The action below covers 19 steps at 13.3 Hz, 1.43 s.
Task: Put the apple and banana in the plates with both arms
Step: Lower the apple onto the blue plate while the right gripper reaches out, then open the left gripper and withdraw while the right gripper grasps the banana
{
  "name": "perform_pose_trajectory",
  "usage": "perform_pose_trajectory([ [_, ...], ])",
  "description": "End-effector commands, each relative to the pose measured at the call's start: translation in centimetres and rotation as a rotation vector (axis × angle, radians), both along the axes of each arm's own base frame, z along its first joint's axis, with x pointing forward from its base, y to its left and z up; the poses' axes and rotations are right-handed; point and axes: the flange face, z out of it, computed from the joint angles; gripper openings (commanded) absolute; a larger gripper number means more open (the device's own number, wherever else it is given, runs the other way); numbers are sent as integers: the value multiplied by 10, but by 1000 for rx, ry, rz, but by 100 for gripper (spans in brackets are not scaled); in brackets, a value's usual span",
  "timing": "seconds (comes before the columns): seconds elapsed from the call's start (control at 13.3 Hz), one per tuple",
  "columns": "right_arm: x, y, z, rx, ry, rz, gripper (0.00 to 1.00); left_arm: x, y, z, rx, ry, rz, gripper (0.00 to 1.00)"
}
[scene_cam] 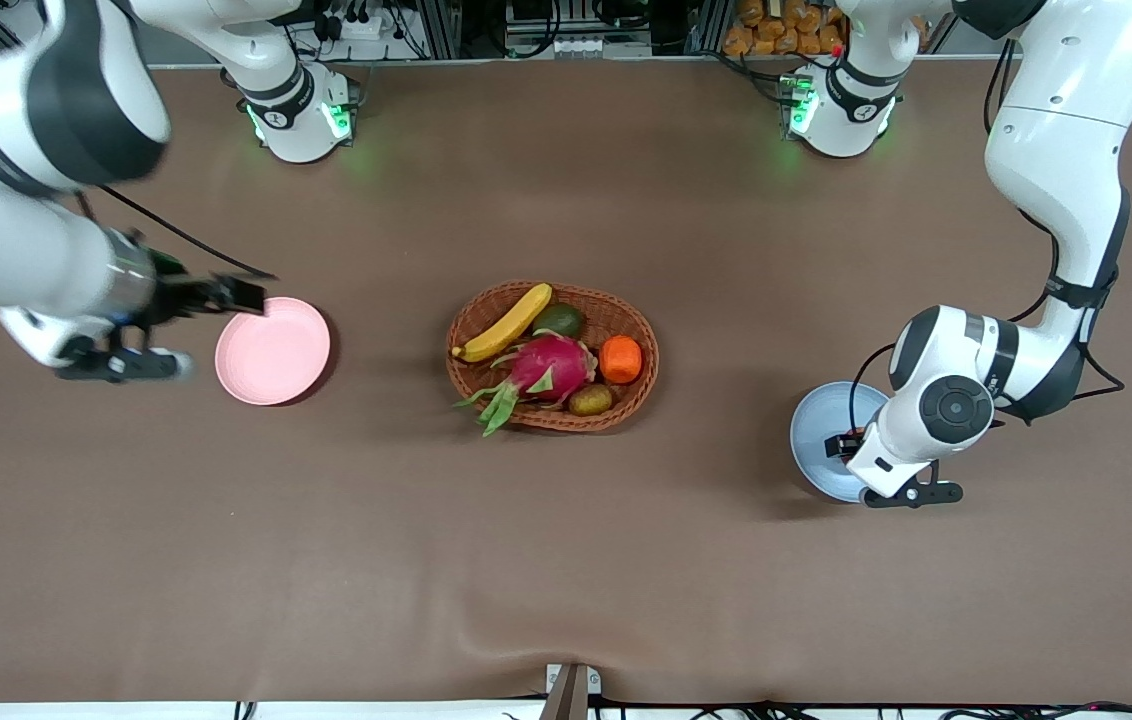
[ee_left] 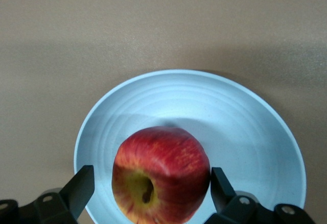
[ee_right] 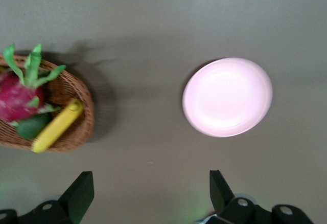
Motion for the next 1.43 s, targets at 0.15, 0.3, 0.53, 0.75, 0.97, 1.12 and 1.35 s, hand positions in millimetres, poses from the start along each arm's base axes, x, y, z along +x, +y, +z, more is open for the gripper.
perform_pose_trajectory([
  [0.15, 5, 37, -104, 30, 181, -362, 100, 0, 6, 76, 62, -36, 4, 100],
  [0.3, 8, 68, -138, 31, 226, -477, 100, -1, 7, 114, 69, -68, 19, 100],
  [0.53, 0, 124, -188, -19, 236, -608, 95, -10, -6, 161, 76, -69, 20, 100],
  [0.75, -6, 155, -208, -35, 219, -634, 71, -21, -6, 215, 58, -89, 45, 100],
  [0.97, -6, 160, -225, -42, 210, -636, 57, -45, 6, 292, -90, -112, 90, 100],
  [1.12, -7, 160, -233, -48, 215, -638, 55, -66, 4, 338, -119, -137, 98, 100],
  [1.35, -7, 159, -234, -56, 215, -633, 45, -92, 4, 376, -95, -139, 54, 100],
])
